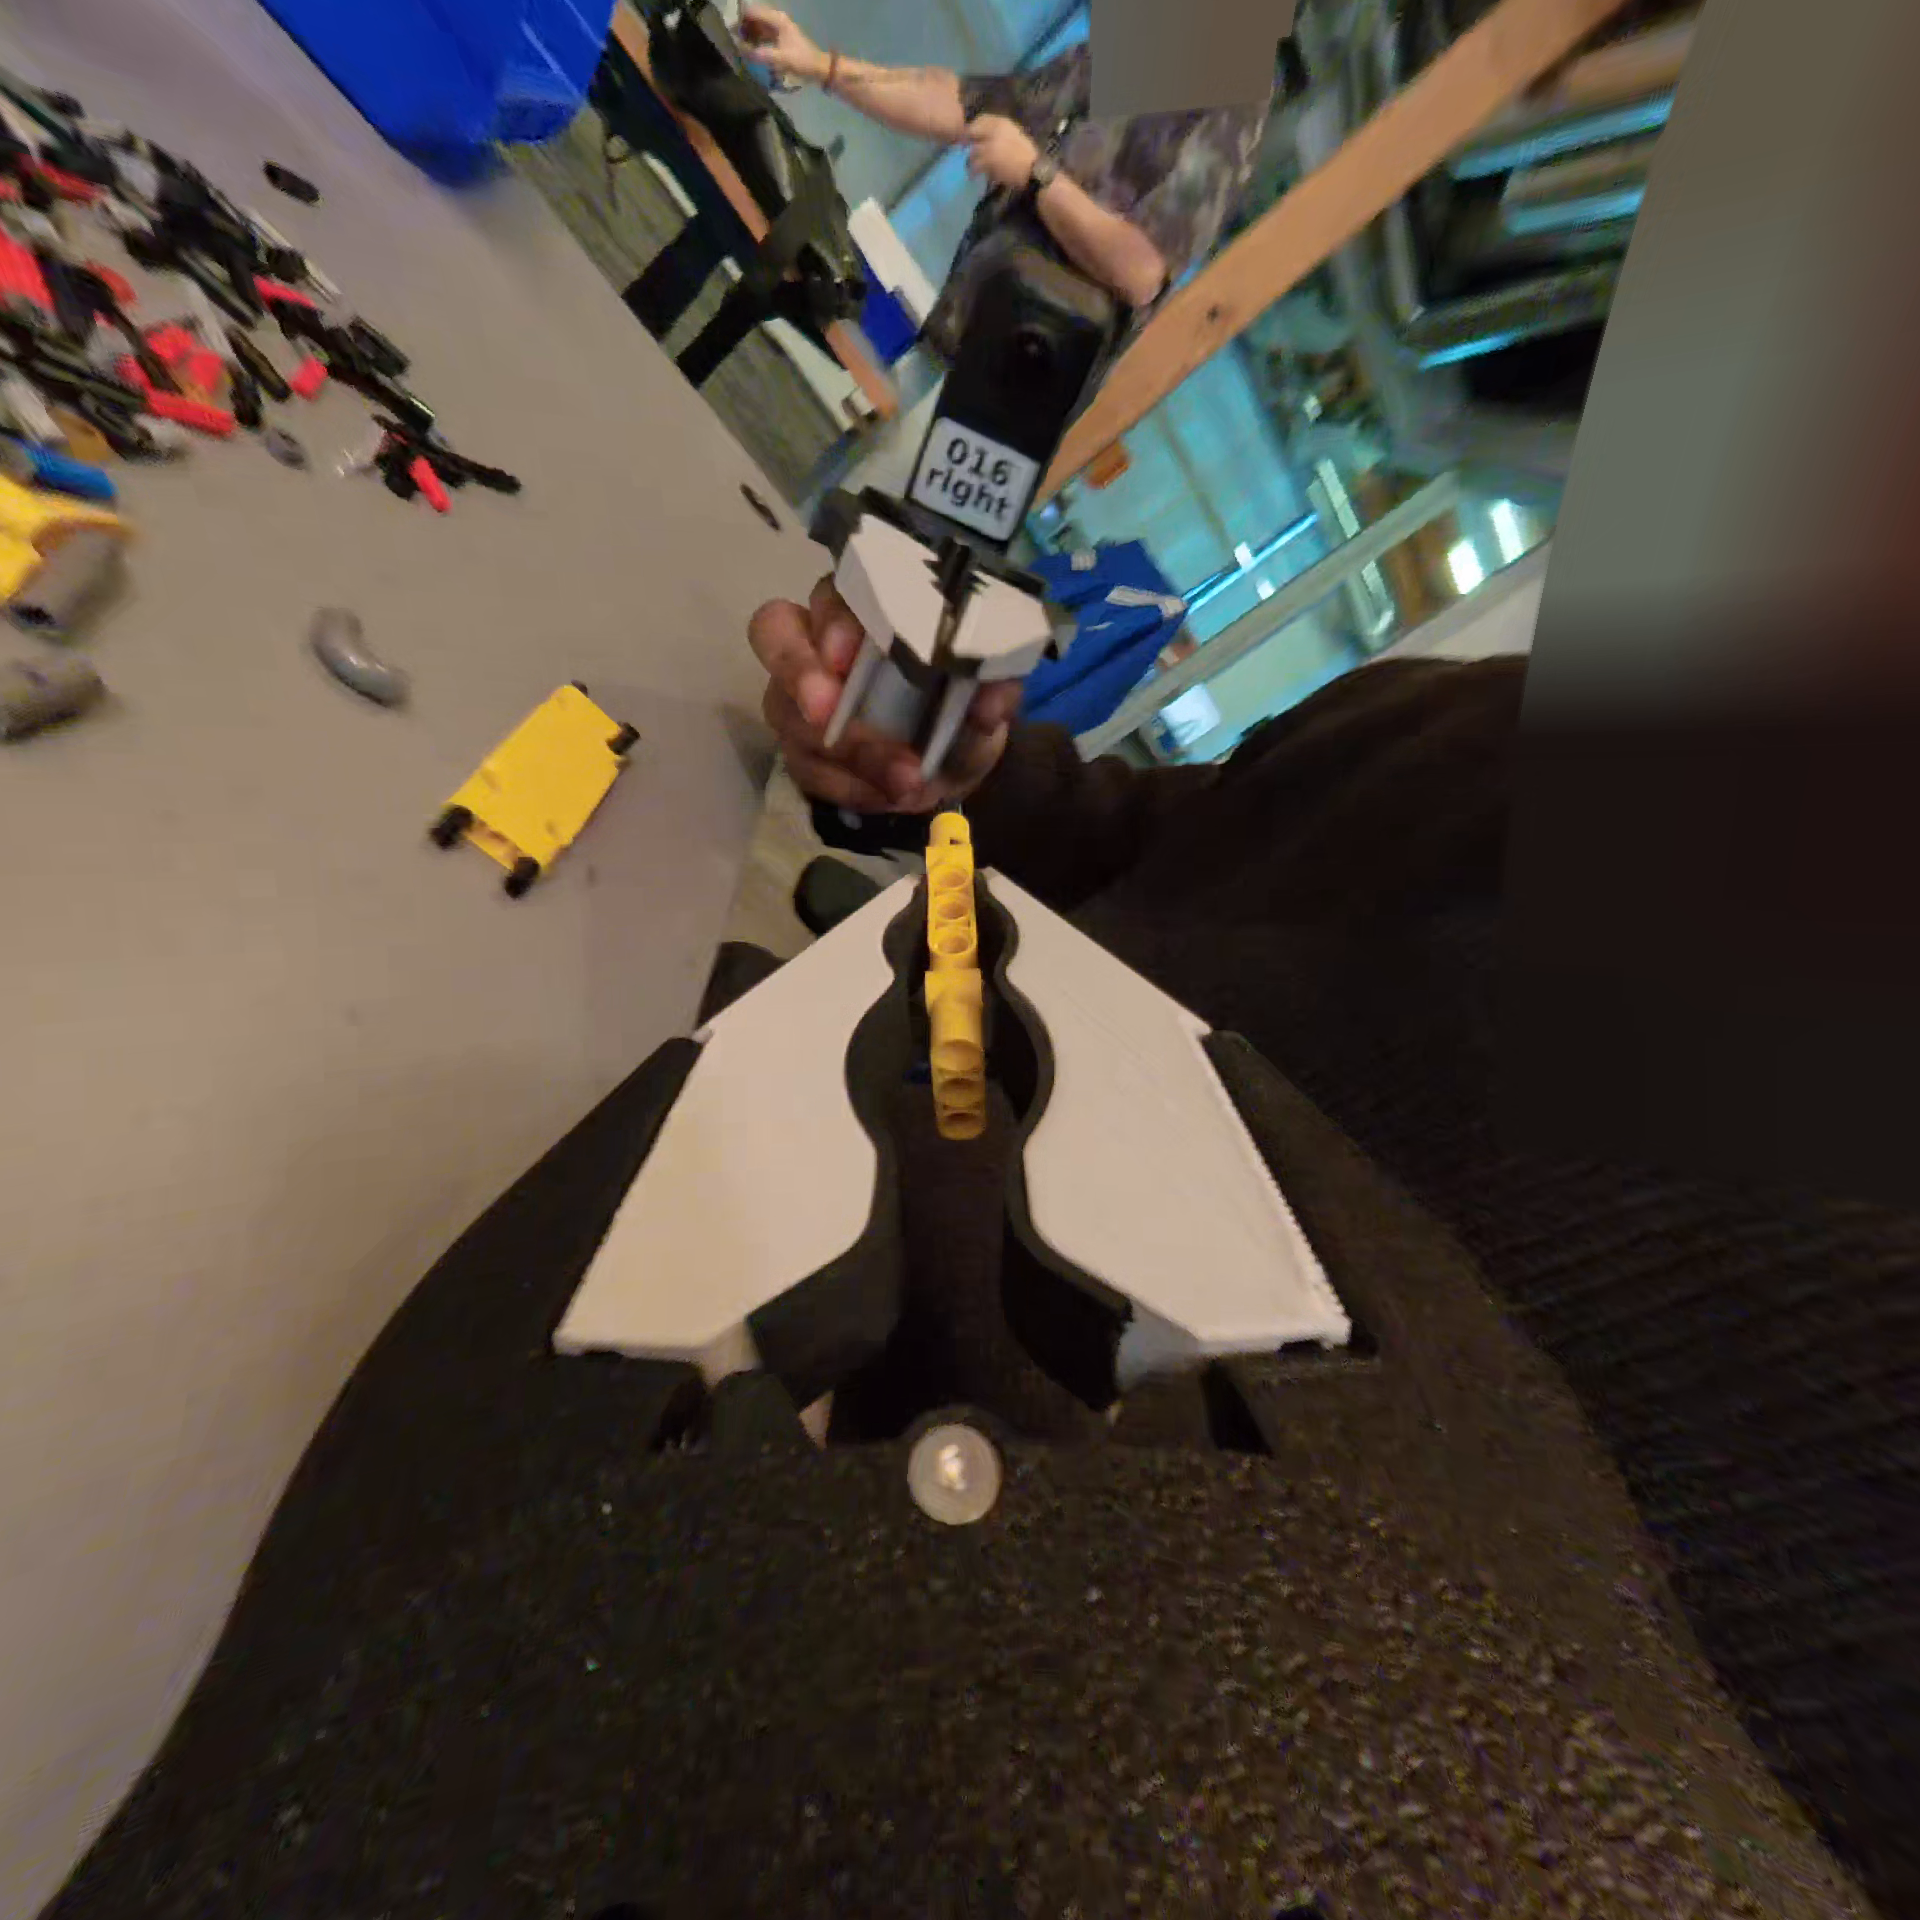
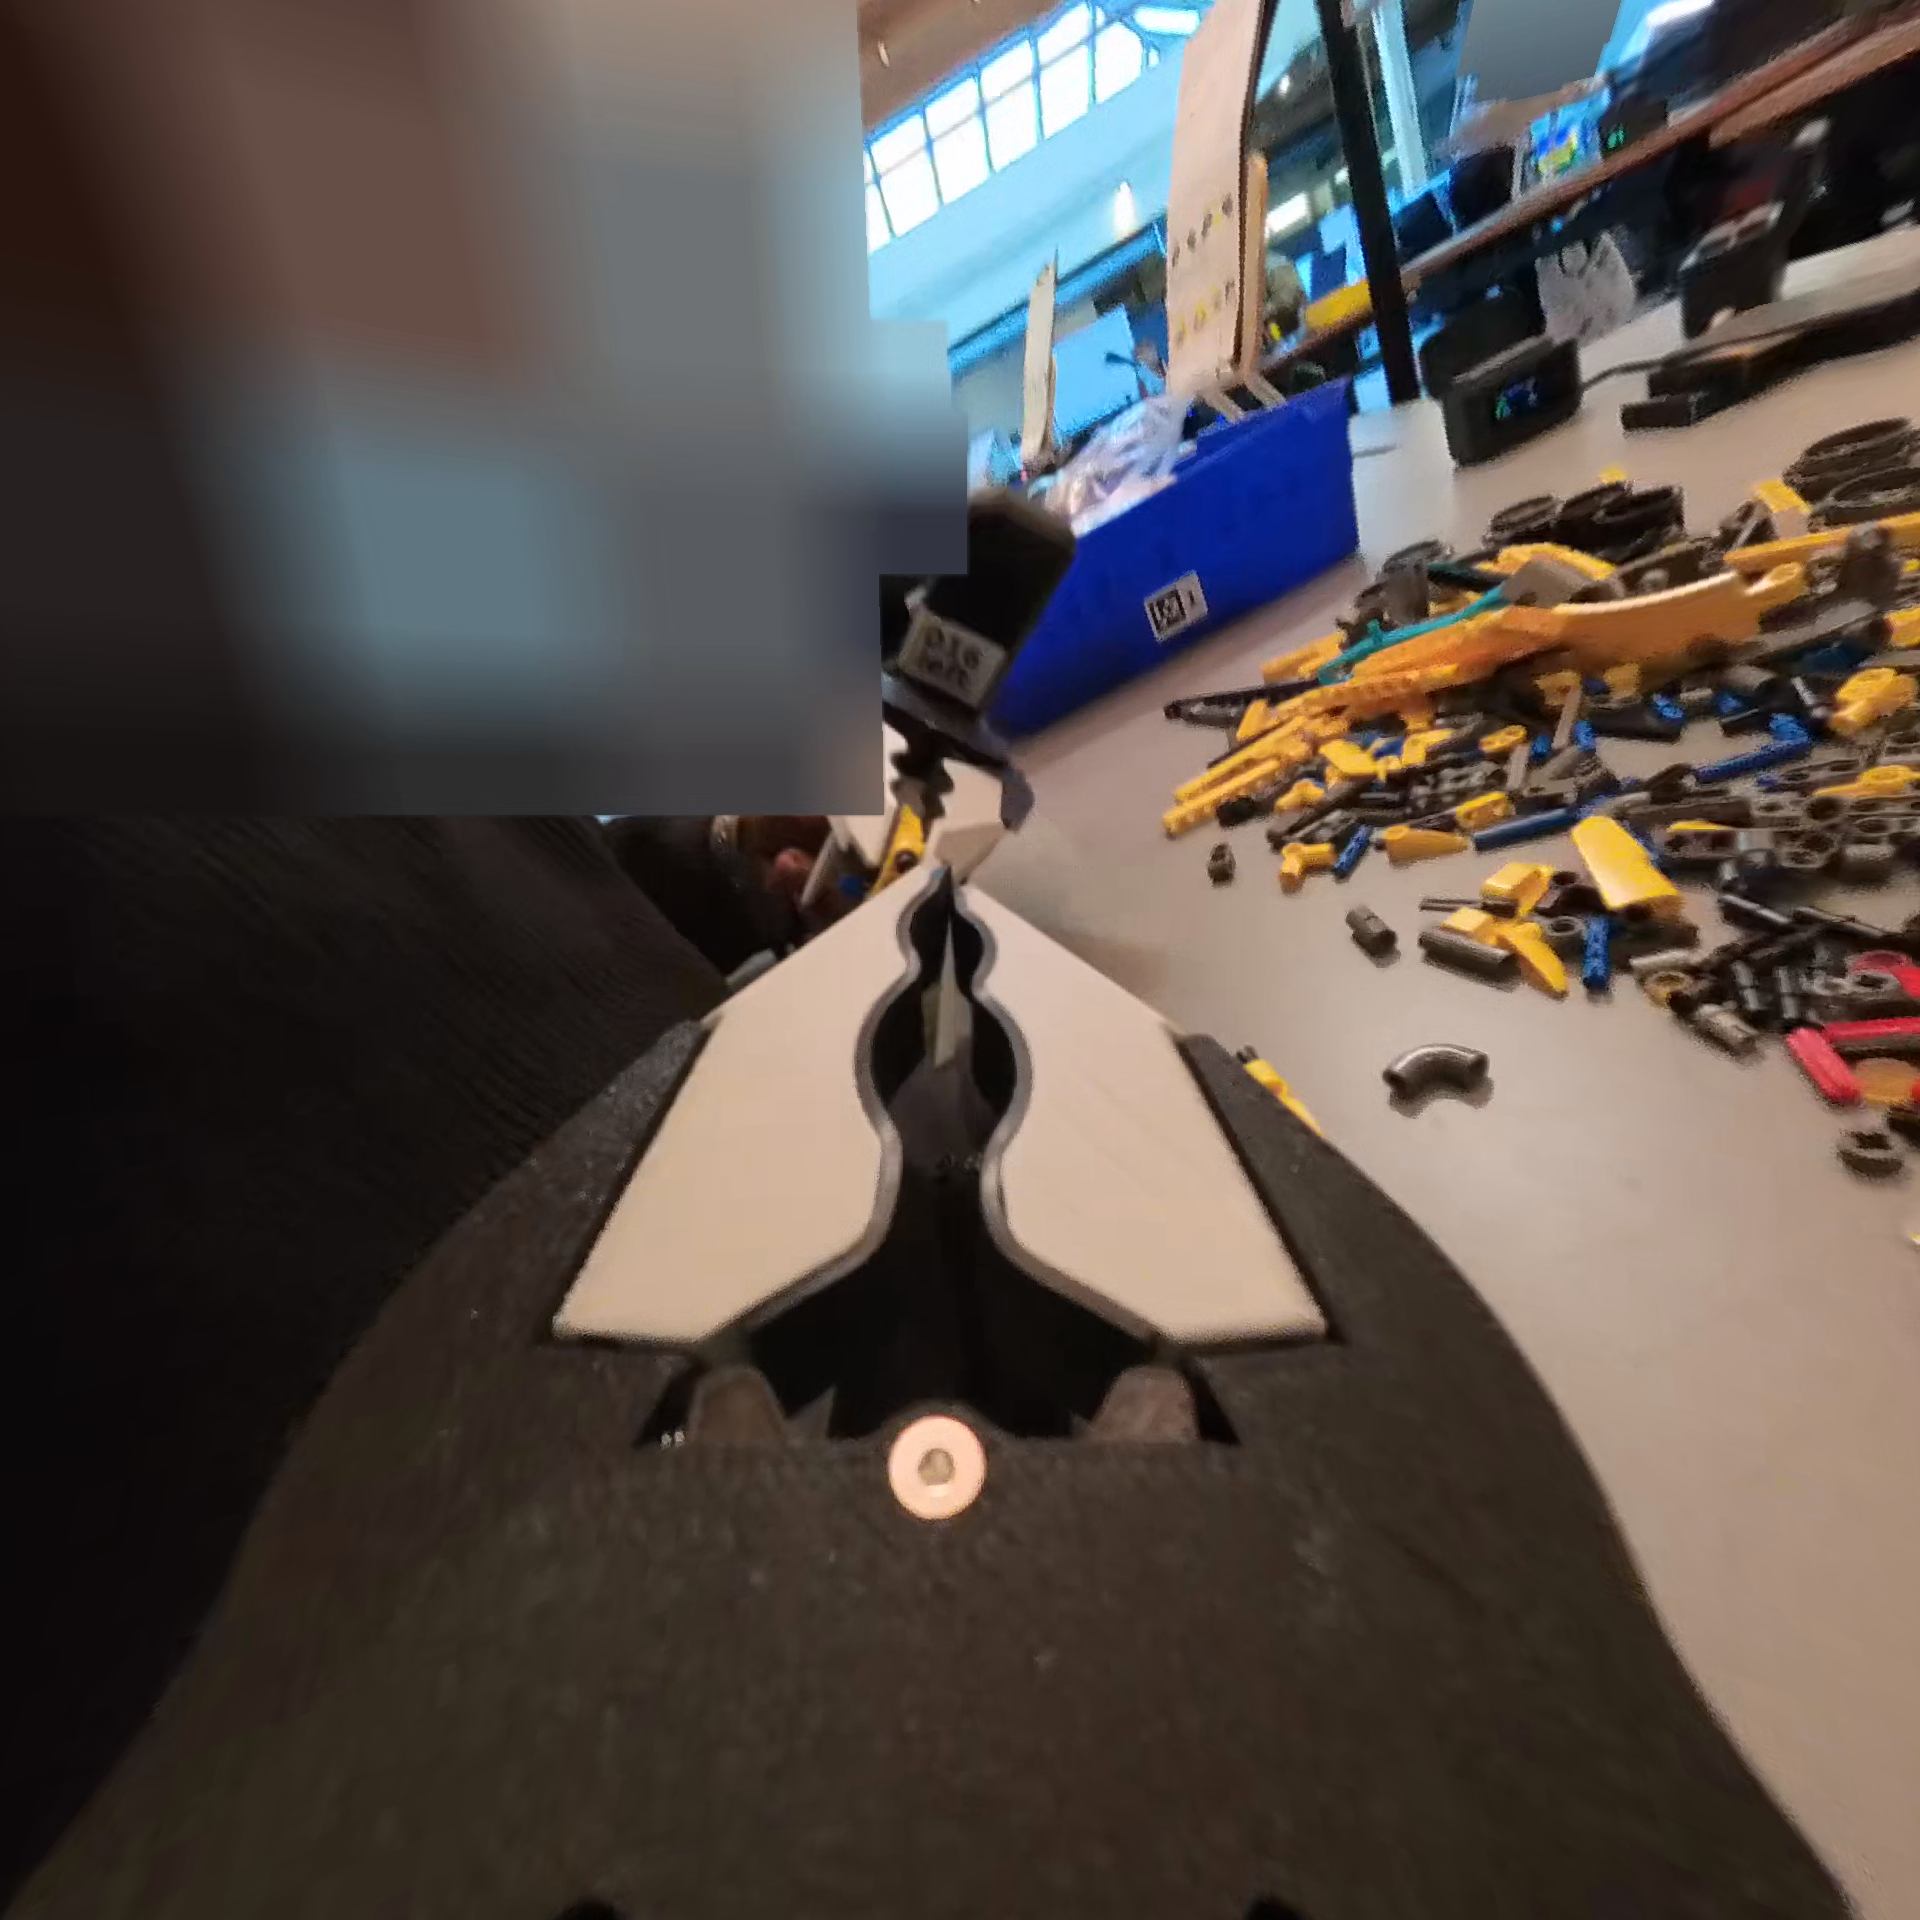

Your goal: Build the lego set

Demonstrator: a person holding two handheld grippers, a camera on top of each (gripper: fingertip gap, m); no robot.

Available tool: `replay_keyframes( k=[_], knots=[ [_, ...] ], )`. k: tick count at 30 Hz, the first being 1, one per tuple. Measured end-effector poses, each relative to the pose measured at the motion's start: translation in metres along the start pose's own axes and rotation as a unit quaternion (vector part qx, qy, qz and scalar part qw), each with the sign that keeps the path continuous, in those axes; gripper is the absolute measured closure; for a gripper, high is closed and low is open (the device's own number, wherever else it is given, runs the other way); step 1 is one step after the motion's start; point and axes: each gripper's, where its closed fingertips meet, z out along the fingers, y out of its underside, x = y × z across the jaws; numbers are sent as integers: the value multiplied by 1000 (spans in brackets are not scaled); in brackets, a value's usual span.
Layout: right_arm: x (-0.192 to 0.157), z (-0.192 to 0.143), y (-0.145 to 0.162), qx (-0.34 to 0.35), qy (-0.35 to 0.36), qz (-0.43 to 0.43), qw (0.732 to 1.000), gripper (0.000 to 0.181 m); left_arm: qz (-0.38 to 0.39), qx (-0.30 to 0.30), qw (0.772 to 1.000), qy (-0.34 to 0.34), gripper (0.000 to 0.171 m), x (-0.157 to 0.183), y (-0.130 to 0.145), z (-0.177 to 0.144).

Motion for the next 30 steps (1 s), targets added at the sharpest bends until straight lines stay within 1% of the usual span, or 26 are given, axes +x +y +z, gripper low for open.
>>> replay_keyframes(
  k=[2,3,4,7,10,12,18,20,24,27,30],
  knots=[
    [-5,12,7,-31,-4,2,1000,178,31,-4,999,-10,166,-2,-2,2],
    [-8,18,9,-39,-10,7,999,163,33,-1,999,-5,166,-1,-3,3],
    [-11,23,10,-46,-16,17,999,155,35,-2,999,-5,166,-1,-4,4],
    [-15,31,11,-49,-37,61,996,157,66,-21,997,-24,166,-1,1,7],
    [-13,34,13,-47,-43,80,995,169,87,-25,995,-35,166,0,2,9],
    [-15,36,15,-47,-46,81,994,175,93,-24,995,-38,166,1,1,9],
    [-17,37,14,-54,-46,58,996,177,112,-28,992,-44,166,4,1,9],
    [-20,37,8,-40,-46,42,997,178,87,-11,996,-18,165,10,-4,9],
    [-25,38,-1,-16,-55,24,998,179,-1,14,999,49,166,20,-8,9],
    [-27,36,1,-14,-75,32,997,180,-38,13,997,73,166,22,-6,10],
    [-26,36,1,-21,-58,-9,998,180,-88,21,991,95,166,21,-8,10]
  ],
)
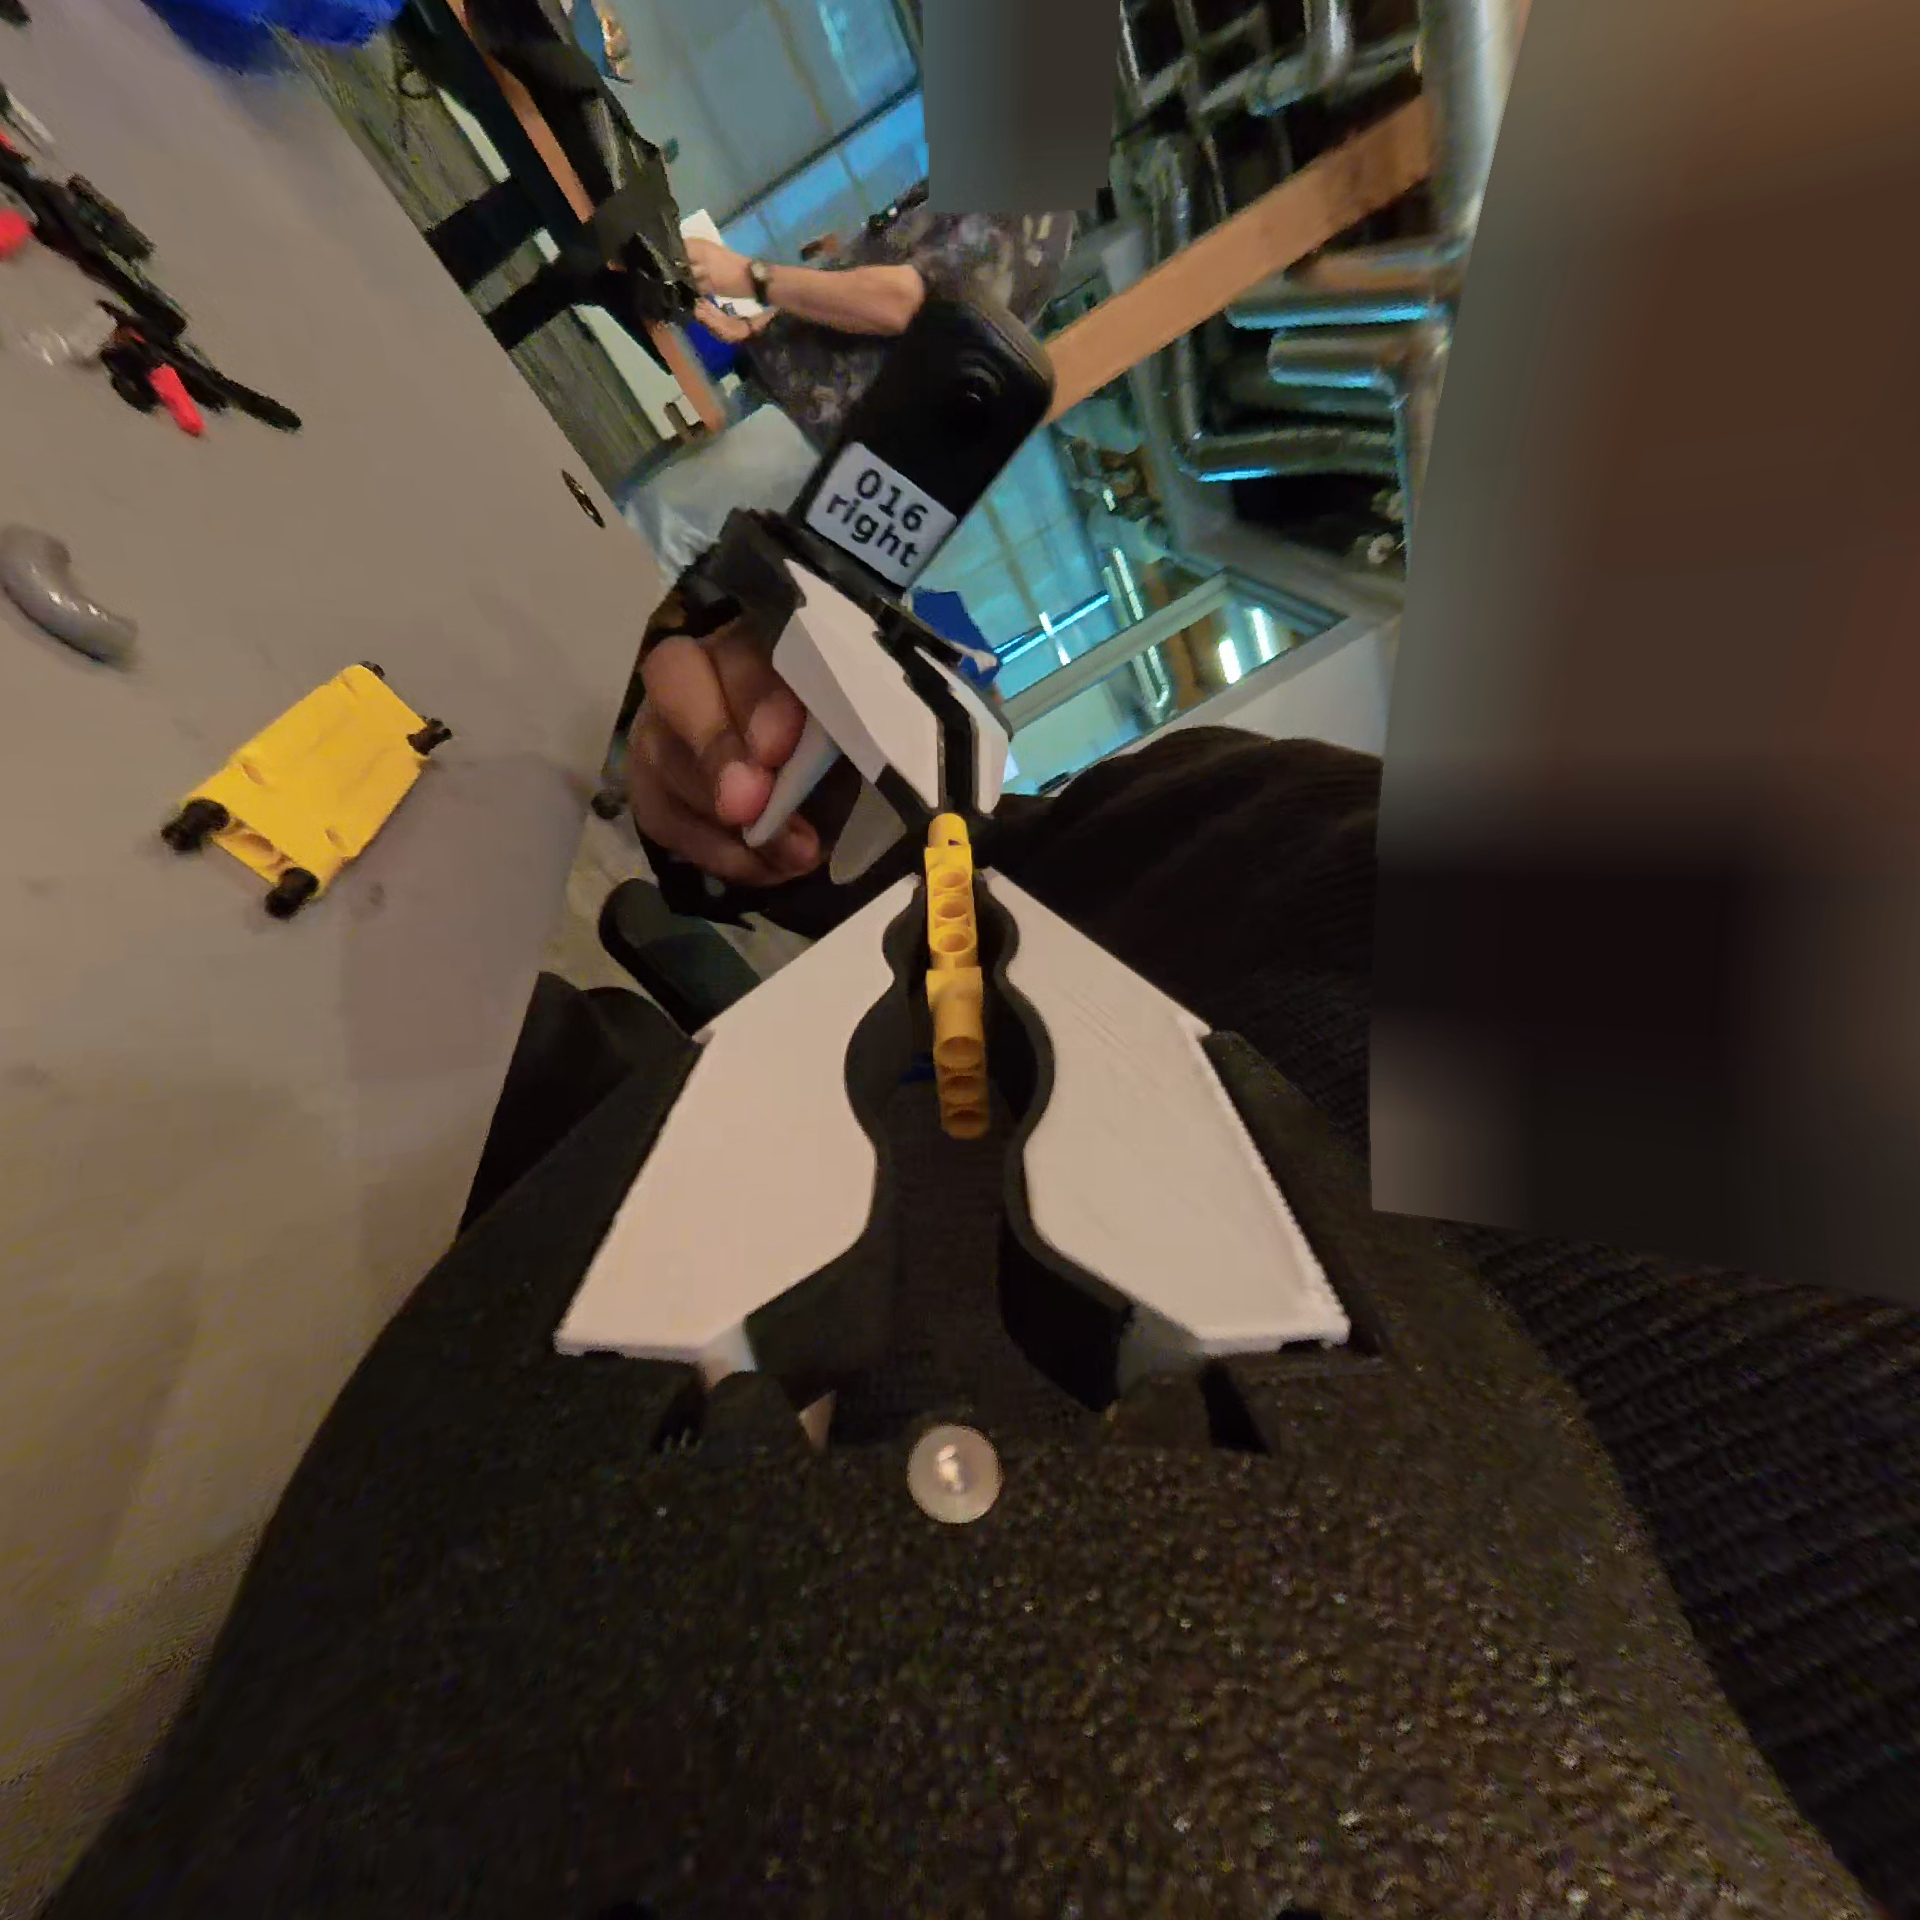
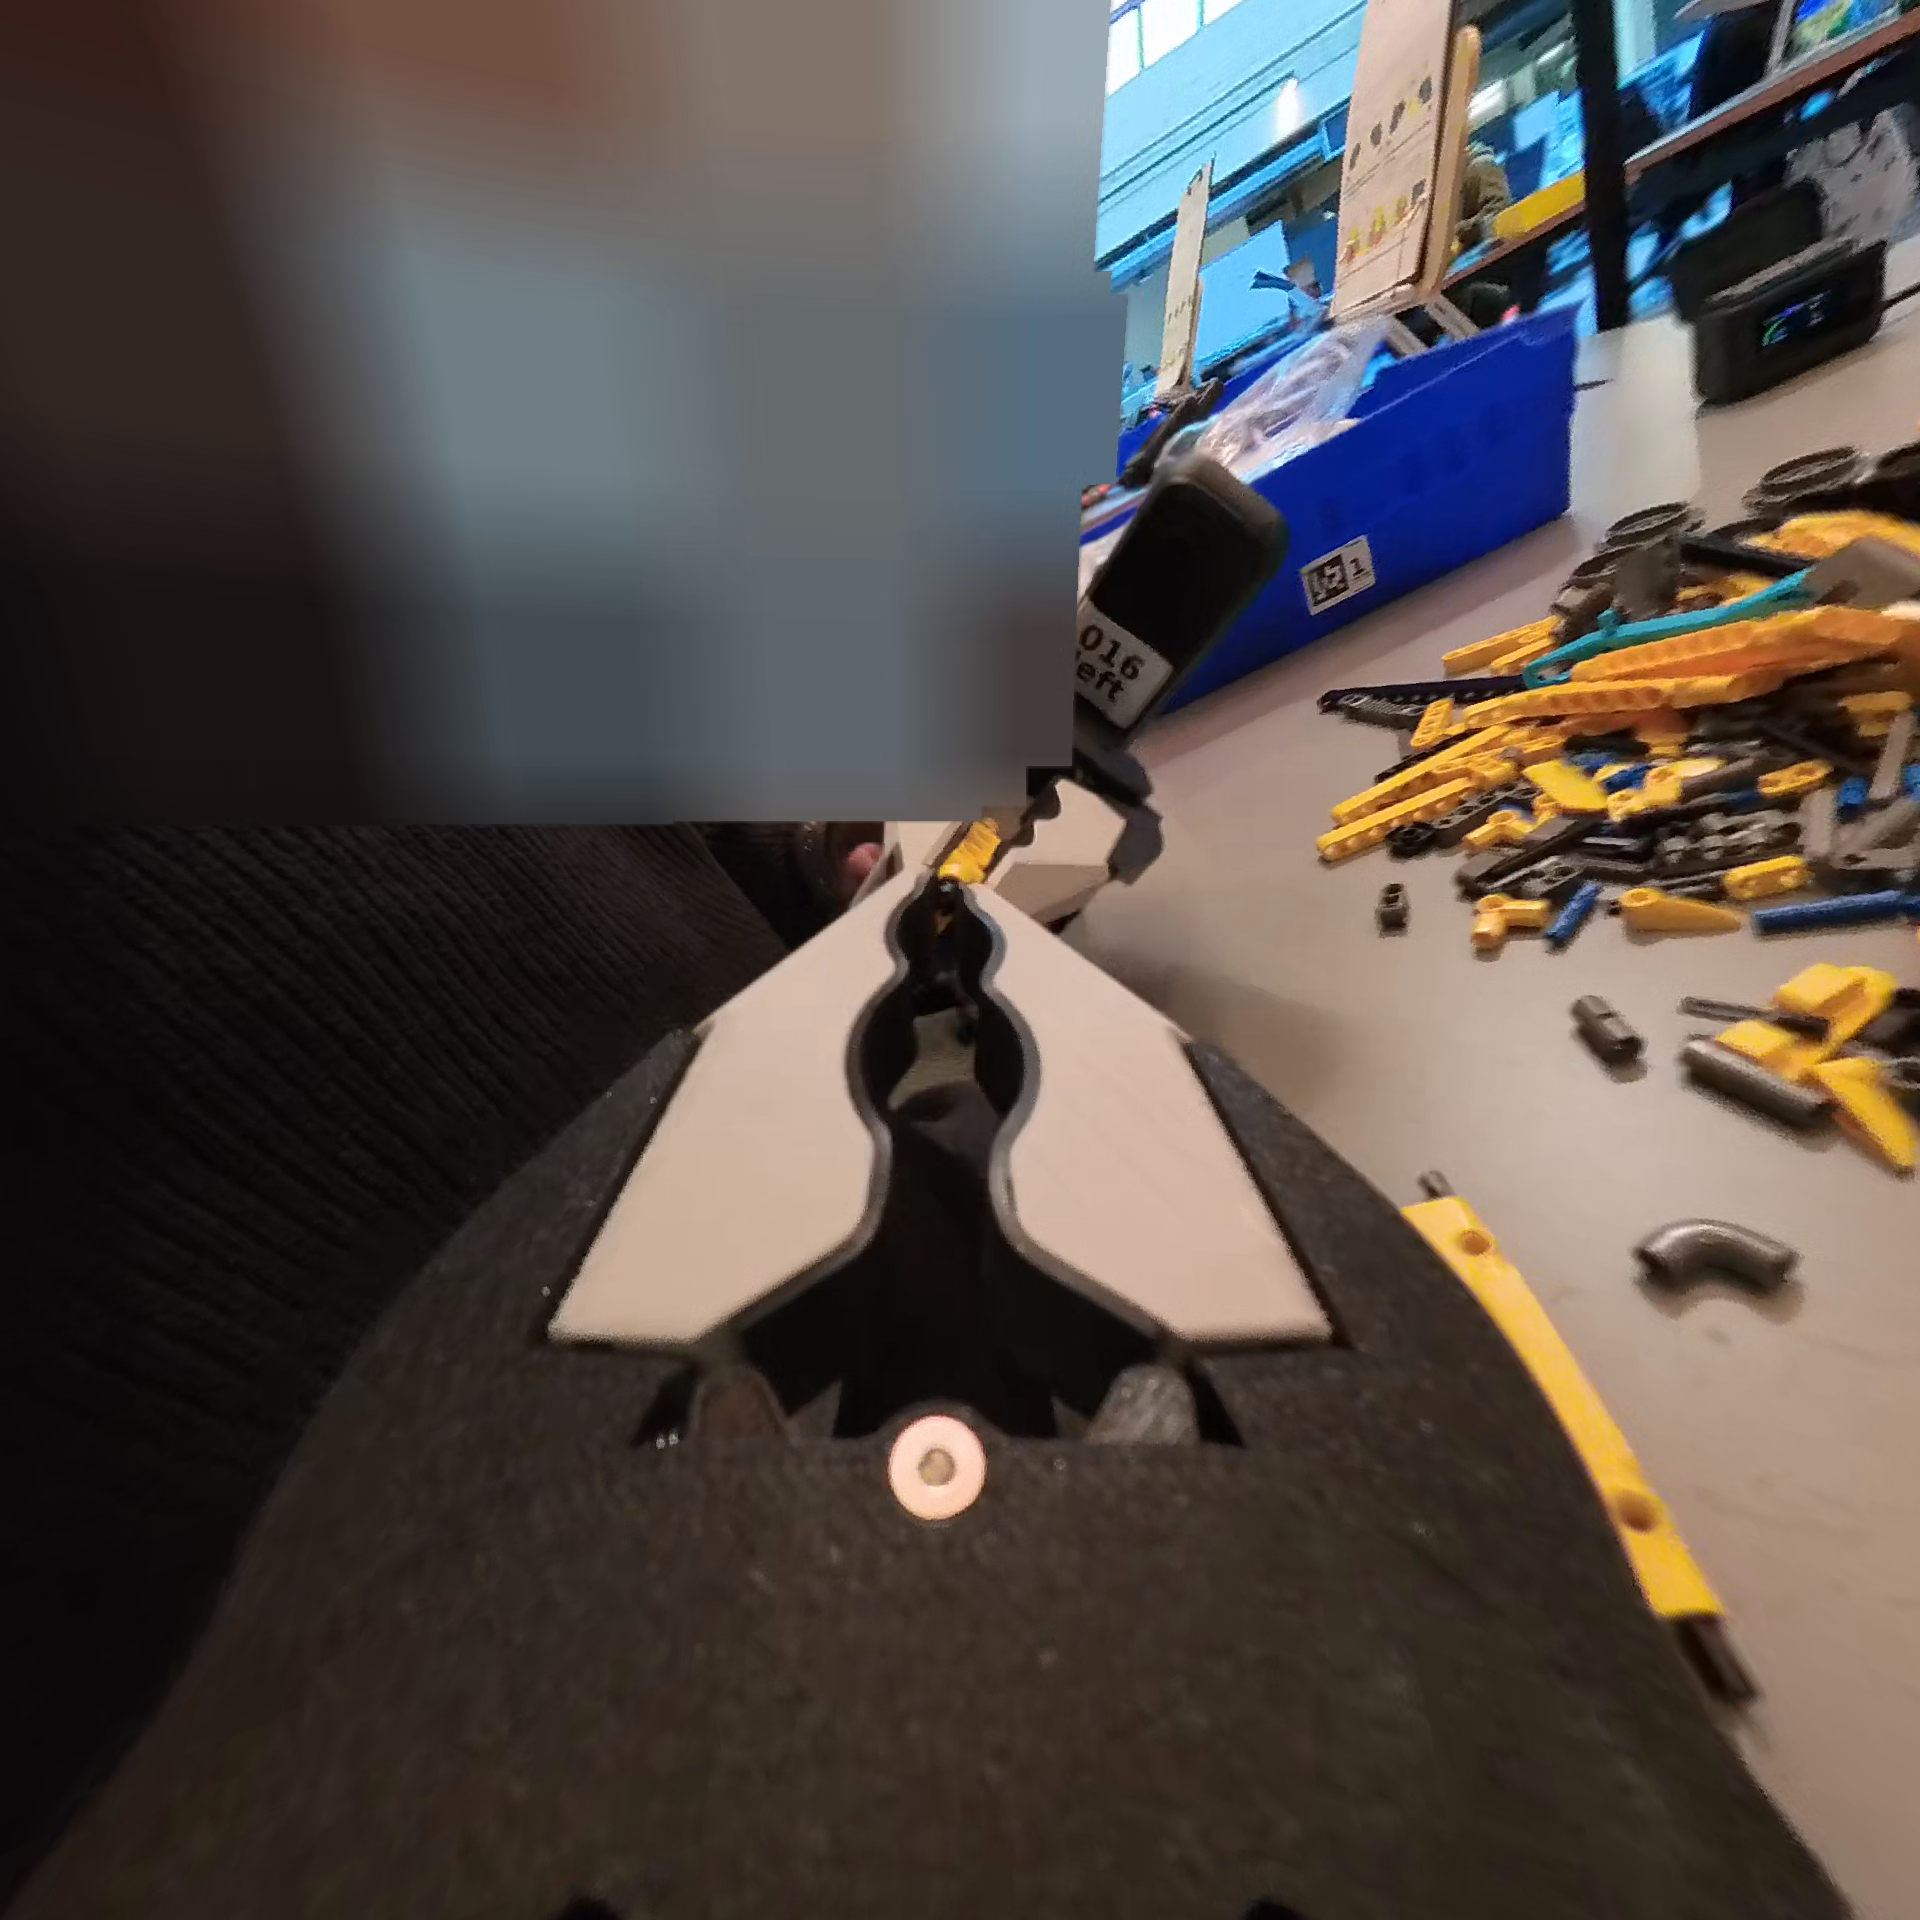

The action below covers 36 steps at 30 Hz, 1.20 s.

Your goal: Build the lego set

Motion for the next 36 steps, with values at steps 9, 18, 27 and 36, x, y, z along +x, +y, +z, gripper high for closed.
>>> replay_keyframes(
  k=[9,18,27,36],
  knots=[
    [-2,-2,4,-26,-1,-15,1000,181,7,-16,1000,-5,166,-1,5,1],
    [-4,-7,7,25,-31,162,986,179,146,-65,982,-101,166,-4,8,4],
    [14,-44,-17,6,78,-5,997,179,82,1,992,-98,166,-6,-5,-26],
    [51,-51,26,-168,180,-70,967,178,231,-90,903,-350,165,-66,-16,-47]
  ],
)
